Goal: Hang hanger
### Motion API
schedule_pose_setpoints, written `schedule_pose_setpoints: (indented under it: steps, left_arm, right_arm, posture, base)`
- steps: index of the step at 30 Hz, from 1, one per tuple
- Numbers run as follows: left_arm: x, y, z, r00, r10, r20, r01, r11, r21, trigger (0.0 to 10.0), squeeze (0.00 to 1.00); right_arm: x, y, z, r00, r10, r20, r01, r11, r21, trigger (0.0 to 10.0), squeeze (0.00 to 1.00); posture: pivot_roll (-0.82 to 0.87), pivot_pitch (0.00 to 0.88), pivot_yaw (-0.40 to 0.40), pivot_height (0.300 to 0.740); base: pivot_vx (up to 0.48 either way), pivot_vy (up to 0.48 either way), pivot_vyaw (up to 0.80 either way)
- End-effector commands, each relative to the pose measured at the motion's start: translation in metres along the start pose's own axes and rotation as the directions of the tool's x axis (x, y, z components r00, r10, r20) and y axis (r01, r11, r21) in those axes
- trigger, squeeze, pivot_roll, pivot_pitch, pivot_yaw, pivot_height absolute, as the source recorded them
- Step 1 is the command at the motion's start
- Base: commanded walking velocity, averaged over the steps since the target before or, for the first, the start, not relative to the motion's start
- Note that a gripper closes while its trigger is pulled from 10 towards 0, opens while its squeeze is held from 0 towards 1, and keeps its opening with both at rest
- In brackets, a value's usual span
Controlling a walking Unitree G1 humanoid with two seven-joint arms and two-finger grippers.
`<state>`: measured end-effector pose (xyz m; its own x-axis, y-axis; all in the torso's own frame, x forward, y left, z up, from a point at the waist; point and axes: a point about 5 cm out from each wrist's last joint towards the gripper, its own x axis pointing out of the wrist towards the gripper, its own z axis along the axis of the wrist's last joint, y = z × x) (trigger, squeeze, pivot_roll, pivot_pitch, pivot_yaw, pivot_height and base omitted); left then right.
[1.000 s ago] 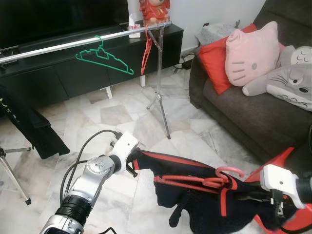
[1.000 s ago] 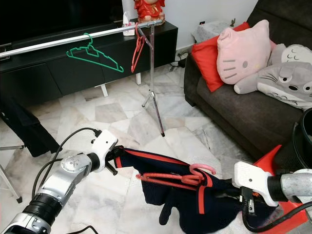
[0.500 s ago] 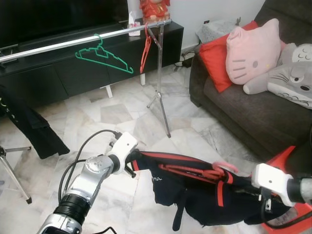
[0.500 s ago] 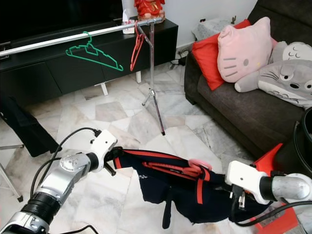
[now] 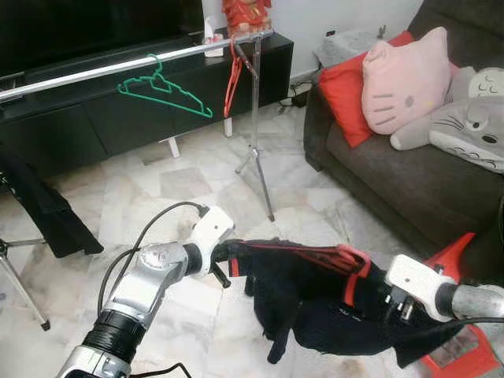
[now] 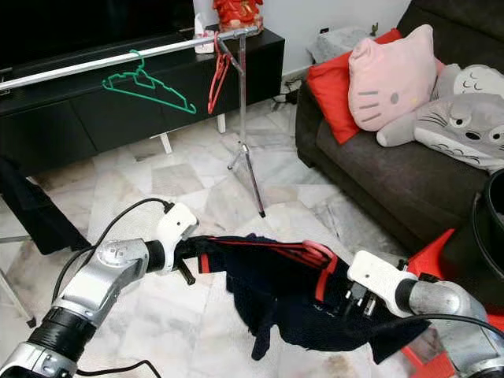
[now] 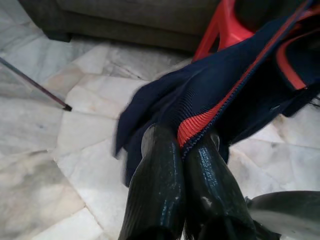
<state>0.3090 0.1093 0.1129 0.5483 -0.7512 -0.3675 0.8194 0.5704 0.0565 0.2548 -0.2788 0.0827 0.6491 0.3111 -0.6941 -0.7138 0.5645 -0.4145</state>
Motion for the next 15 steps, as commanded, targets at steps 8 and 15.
schedule_pose_setpoints:
  steps: [8, 15]
  left_arm:
    - [0.009, -0.022, 0.011, 0.993, -0.118, 0.030, 0.119, 0.993, -0.011, 10.0, 0.00]
    - [0.025, -0.048, 0.021, 0.978, -0.197, 0.070, 0.197, 0.980, -0.001, 10.0, 0.00]
  right_arm:
    - [0.022, -0.002, 0.037, 0.985, -0.076, 0.152, 0.049, 0.984, 0.173, 10.0, 0.00]
    - [0.028, 0.008, 0.057, 0.981, -0.020, 0.192, -0.010, 0.988, 0.153, 10.0, 0.00]
  posture:
    - [-0.17, 0.030, 0.042, 0.740]
    - [-0.17, 0.009, 0.037, 0.740]
  base:
    - [0.000, 0.000, 0.00]
    - [0.000, 0.000, 0.00]
